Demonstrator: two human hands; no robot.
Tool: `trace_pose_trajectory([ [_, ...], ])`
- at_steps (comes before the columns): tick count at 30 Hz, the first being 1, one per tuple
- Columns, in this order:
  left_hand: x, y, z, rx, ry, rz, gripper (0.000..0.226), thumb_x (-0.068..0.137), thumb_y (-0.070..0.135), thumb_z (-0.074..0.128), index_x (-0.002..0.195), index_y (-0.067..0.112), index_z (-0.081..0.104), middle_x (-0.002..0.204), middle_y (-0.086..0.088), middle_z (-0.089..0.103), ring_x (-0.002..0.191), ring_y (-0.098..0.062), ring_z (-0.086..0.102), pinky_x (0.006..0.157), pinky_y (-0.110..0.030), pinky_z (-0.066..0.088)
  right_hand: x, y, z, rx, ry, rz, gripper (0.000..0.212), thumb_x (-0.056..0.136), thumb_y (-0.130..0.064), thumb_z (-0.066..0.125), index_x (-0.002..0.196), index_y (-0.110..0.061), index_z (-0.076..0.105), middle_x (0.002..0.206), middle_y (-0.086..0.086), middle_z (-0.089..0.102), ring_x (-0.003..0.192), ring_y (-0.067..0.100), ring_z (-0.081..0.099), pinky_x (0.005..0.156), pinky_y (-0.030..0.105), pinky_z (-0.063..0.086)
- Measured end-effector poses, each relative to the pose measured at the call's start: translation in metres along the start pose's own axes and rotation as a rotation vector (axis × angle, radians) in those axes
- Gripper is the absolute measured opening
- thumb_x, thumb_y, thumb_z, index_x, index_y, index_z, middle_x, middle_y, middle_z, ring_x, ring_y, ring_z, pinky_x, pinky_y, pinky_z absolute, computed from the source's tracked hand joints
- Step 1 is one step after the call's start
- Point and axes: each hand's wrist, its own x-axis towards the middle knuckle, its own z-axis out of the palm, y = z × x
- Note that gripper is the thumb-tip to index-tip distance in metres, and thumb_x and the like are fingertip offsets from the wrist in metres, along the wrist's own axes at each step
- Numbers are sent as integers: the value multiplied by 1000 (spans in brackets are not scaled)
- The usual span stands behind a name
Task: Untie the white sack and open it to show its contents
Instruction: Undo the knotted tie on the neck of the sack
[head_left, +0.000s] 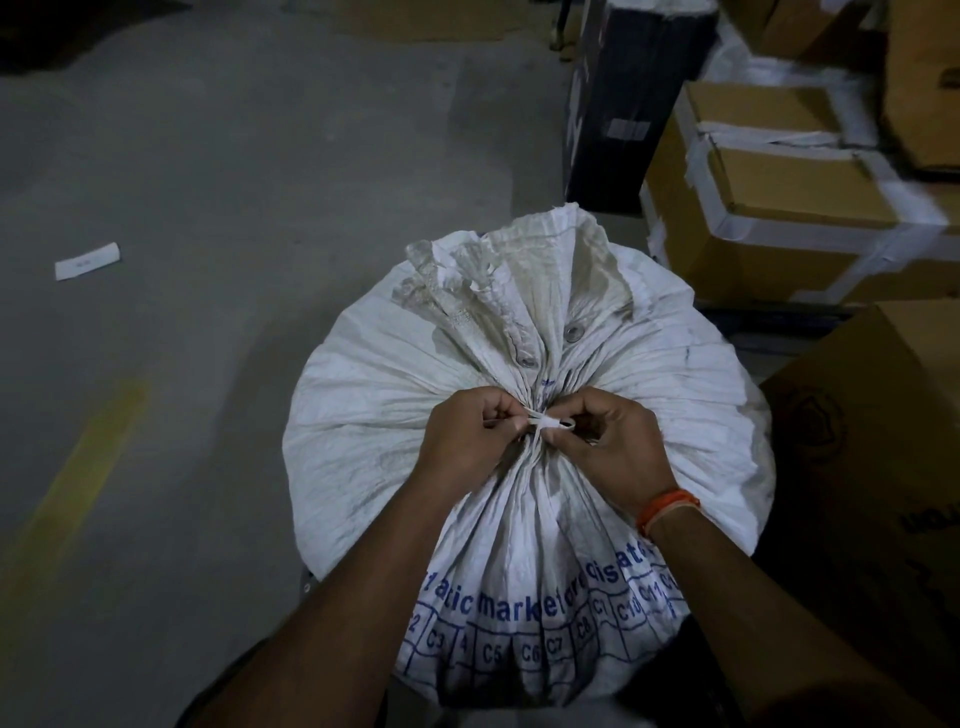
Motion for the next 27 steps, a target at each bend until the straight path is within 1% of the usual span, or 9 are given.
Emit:
trace_pose_trajectory([
  [3, 1, 0, 0, -6, -21, 0, 6, 91, 17, 74, 88, 20, 79, 83, 4, 79, 84, -12, 73, 77, -26, 53, 0, 0, 0, 10, -1, 3, 17, 76, -6, 85, 88, -15, 77, 84, -2, 76, 81, 13, 72, 79, 38, 60],
  [7, 4, -3, 2, -33, -23, -3, 9, 92, 18, 72, 85, 21, 78, 84, 6, 79, 85, -11, 74, 81, -31, 55, 1, 0, 1, 20, 2, 3, 17, 76, -6, 85, 88, -15, 76, 85, -2, 76, 82, 13, 72, 80, 38, 61],
  [10, 4, -4, 4, -50, -11, -4, 12, 93, 18, 72, 83, 24, 77, 84, 8, 79, 85, -7, 73, 78, -27, 55, 2, 1, 0, 21, 5, 4, 17, 77, -8, 85, 88, -16, 76, 86, -2, 76, 84, 14, 72, 81, 38, 60],
  [14, 4, -4, 8, -53, 20, -26, 11, 93, 21, 72, 85, 23, 79, 80, 10, 77, 78, -2, 70, 70, -22, 46, 2, 1, 0, 22, 4, 5, 17, 77, -8, 85, 89, -16, 76, 87, -1, 76, 85, 15, 72, 82, 39, 60],
  [18, 3, -3, 10, -64, 47, -48, 11, 93, 21, 73, 86, 23, 80, 79, 8, 79, 78, -6, 72, 71, -23, 51, 2, 2, 0, 29, 2, 3, 16, 78, -8, 84, 89, -16, 76, 87, 0, 76, 85, 16, 72, 81, 41, 60],
  [21, 3, -4, 13, -74, 59, -60, 11, 92, 22, 73, 85, 23, 81, 78, 7, 79, 77, -10, 73, 75, -29, 54, 2, 1, 0, 48, 4, 19, 16, 78, -6, 84, 88, -14, 76, 86, 1, 76, 83, 17, 72, 79, 38, 61],
  [25, 1, -1, 21, -25, 78, -45, 10, 92, 21, 73, 88, 21, 81, 82, 6, 79, 80, -12, 73, 78, -32, 57, -1, -1, 2, 25, -2, 5, 16, 77, -6, 84, 87, -14, 75, 84, -2, 75, 80, 11, 71, 74, 29, 59],
  [27, 1, 0, 24, -9, 83, -29, 9, 92, 22, 73, 89, 22, 82, 83, 6, 79, 81, -12, 73, 78, -33, 58, -1, -1, 2, 13, 0, -5, 17, 77, -6, 85, 86, -16, 75, 83, -3, 75, 79, 10, 71, 73, 28, 59],
])
